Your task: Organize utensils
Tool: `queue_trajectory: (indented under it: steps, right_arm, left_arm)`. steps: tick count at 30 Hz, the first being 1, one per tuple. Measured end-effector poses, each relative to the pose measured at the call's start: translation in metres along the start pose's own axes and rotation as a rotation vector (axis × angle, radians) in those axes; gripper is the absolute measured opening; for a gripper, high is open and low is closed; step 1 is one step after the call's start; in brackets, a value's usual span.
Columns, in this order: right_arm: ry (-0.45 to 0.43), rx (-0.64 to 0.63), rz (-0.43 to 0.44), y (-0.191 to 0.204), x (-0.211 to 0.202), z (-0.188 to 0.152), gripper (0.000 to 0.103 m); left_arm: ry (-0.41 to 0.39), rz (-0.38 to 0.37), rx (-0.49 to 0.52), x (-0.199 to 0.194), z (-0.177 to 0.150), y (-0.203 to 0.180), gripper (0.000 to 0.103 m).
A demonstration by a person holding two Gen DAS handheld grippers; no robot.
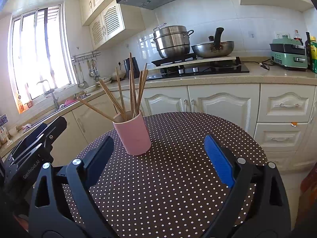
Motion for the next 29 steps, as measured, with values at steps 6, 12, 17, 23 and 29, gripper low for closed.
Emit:
queue_trajectory:
  steps: [6,12,17,23,29]
  right_arm:
    - [0.002,0.0,-0.005,-0.0009,-0.0002,0.0001,0.091]
    - [0.008,0.001,-0.001,-0.0031,0.0005,0.0015,0.091]
    - [0.012,0.004,0.001,-0.0038,0.0007,0.0012,0.091]
    - [0.018,0.005,0.003,-0.0039,0.0014,-0.0001,0.091]
    - [0.023,0.01,0.007,-0.0045,0.0034,-0.0011,0.091]
  left_arm:
    - [0.0,-0.007,0.002,-0.0003,-0.0003,-0.0011,0.072]
    - [0.003,-0.008,-0.001,0.0003,-0.0009,-0.0012,0.072]
    - [0.001,-0.011,-0.001,0.0004,-0.0015,-0.0004,0.072]
    - [0.009,-0.01,0.001,0.0027,-0.0014,-0.0024,0.072]
    - [0.019,-0.011,-0.001,0.0053,-0.0022,-0.0024,0.072]
Point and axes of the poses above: each gripper's, at about its wrist camera, not at the fingertips, and x roughly the way its jaws point, y to its left, z to its top, the point moved 1 cm from there along x, roughly the way its jaws point, and after that the axes turned 15 degrees about y, right-handed, at the moved point
